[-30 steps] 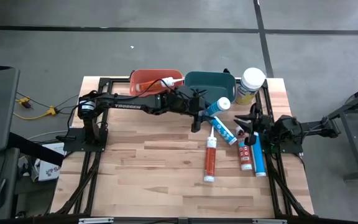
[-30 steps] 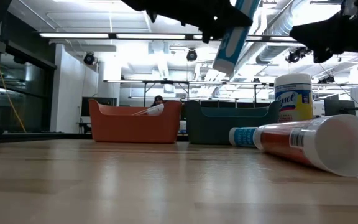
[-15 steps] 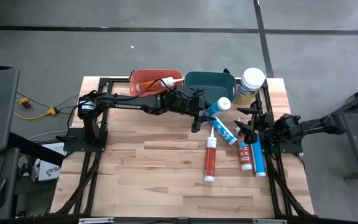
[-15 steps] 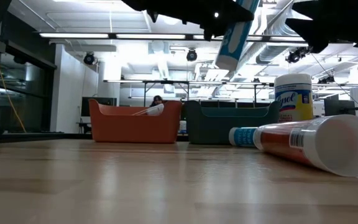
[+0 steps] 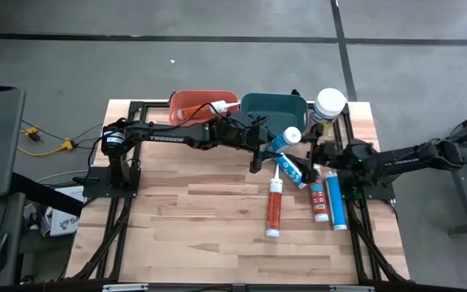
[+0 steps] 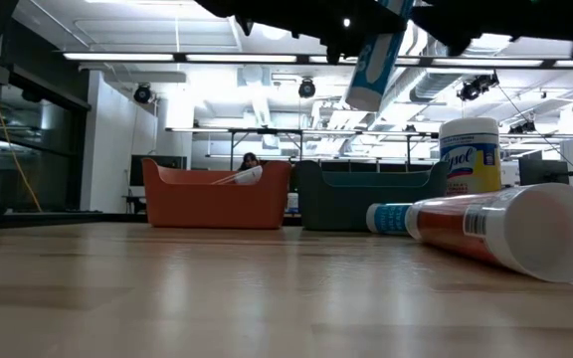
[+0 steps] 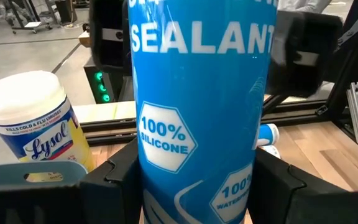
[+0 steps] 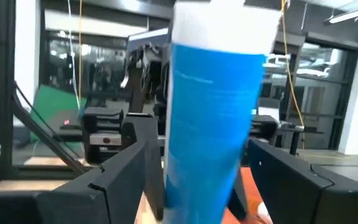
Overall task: Pick & place silicon tubes, Sealant and Lysol wipes
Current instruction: Put the left blue sealant into the blue bin
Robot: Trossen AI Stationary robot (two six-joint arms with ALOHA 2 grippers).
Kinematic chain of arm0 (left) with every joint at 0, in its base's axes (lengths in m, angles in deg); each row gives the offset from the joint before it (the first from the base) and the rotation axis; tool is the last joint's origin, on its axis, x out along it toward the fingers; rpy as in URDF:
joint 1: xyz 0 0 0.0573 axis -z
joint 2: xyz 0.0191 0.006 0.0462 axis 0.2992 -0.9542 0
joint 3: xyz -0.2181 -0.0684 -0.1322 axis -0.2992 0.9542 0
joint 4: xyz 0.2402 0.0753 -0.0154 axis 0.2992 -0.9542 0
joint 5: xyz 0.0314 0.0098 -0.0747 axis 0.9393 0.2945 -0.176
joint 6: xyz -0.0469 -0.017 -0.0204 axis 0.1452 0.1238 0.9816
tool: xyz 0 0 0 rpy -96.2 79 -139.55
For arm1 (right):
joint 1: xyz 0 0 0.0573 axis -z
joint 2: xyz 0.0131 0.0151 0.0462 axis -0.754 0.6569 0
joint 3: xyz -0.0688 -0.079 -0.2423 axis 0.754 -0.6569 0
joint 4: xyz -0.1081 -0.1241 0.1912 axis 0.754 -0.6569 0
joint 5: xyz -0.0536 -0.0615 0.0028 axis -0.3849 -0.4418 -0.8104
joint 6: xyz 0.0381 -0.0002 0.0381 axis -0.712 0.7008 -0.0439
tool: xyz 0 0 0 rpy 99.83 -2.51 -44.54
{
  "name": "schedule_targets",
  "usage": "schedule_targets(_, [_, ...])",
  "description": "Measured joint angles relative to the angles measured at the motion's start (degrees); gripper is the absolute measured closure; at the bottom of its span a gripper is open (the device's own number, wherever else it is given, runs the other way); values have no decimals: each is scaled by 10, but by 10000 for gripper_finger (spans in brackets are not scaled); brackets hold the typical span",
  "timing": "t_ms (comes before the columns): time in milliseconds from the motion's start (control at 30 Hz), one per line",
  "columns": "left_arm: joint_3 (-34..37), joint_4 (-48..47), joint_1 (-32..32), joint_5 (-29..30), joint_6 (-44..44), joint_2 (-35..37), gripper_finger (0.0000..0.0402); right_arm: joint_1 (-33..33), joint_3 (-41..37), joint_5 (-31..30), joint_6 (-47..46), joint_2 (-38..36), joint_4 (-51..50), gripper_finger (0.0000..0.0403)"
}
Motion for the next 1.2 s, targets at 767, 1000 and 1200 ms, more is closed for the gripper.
schedule_targets(767, [0, -6, 0, -38, -6, 0, 210, 33, 116, 83, -5, 161, -2, 205])
schedule_targets(1000, [0, -14, 0, -35, -7, 0, 214, 33, 116, 59, -11, 161, -22, 219])
schedule_targets(1200, [1, -33, 0, 50, 39, -1, 100, 34, 117, 14, 6, 161, -63, 218])
